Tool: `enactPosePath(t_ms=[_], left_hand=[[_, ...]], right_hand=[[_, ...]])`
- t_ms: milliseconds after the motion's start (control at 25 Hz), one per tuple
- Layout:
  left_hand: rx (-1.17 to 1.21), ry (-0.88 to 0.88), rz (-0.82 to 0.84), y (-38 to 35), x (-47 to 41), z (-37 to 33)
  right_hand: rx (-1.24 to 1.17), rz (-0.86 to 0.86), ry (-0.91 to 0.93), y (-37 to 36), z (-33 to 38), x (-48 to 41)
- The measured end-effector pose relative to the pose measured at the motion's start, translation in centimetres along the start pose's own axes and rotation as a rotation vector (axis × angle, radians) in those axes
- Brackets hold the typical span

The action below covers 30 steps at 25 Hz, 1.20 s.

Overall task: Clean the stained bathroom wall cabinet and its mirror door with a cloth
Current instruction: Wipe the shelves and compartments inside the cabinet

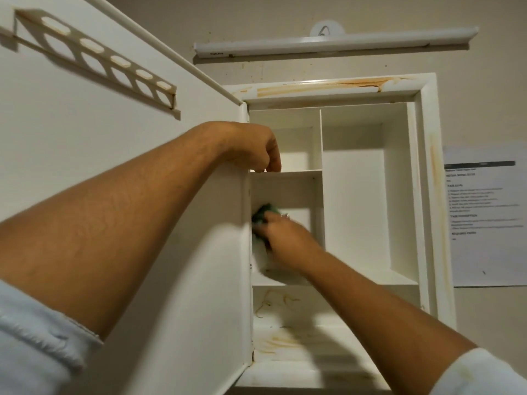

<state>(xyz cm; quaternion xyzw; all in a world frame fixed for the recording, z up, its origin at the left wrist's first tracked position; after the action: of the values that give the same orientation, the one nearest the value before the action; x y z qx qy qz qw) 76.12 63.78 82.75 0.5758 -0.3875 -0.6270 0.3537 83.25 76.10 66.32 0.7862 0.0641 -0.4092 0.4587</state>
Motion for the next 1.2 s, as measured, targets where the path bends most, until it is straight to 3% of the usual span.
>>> enactPosePath(t_ms=[160,240,320,440,480,520,640,800,960,1200], left_hand=[[-0.007,0.005,-0.012,-0.1,0.8,-0.2],[-0.006,0.009,-0.018,-0.3,1.1,-0.4],[0.006,0.009,-0.025,-0.5,1.3,-0.5],[0.008,0.001,-0.047,-0.5,1.2,-0.6],[0.003,0.0,-0.056,-0.4,1.2,-0.6],[0.0,-0.001,-0.061,-0.4,1.3,-0.7],[0.007,0.004,-0.039,-0.5,1.3,-0.7],[0.0,0.005,-0.04,-0.4,1.3,-0.5],[-0.01,0.02,-0.058,-0.4,1.8,-0.7],[0.003,0.022,-0.048,-0.5,2.2,-0.9]], right_hand=[[0.12,0.417,0.086,-0.4,1.0,2.4],[0.166,0.465,0.061,1.2,1.1,1.6],[0.097,0.257,-0.044,3.6,1.0,0.9],[0.033,-0.36,-0.194,6.7,0.2,1.4],[0.101,-0.494,-0.162,6.8,0.0,1.5],[0.206,-0.499,-0.107,6.3,0.1,1.4],[0.309,-0.152,-0.031,2.9,0.2,0.7],[0.151,-0.01,-0.091,0.2,1.1,0.3],[-0.08,0.267,-0.071,-1.5,2.2,2.0],[0.339,0.629,-0.111,2.2,0.3,2.1]])
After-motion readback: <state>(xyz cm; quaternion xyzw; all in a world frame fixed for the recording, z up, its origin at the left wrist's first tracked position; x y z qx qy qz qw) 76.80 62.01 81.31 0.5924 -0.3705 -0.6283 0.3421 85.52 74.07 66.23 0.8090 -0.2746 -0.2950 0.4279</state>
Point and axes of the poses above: each hand's wrist, its own x-axis away from the middle knuckle, its own y-axis out of the back of the hand, z = x × y, the point moved 2 cm from there along -x, towards the middle knuckle
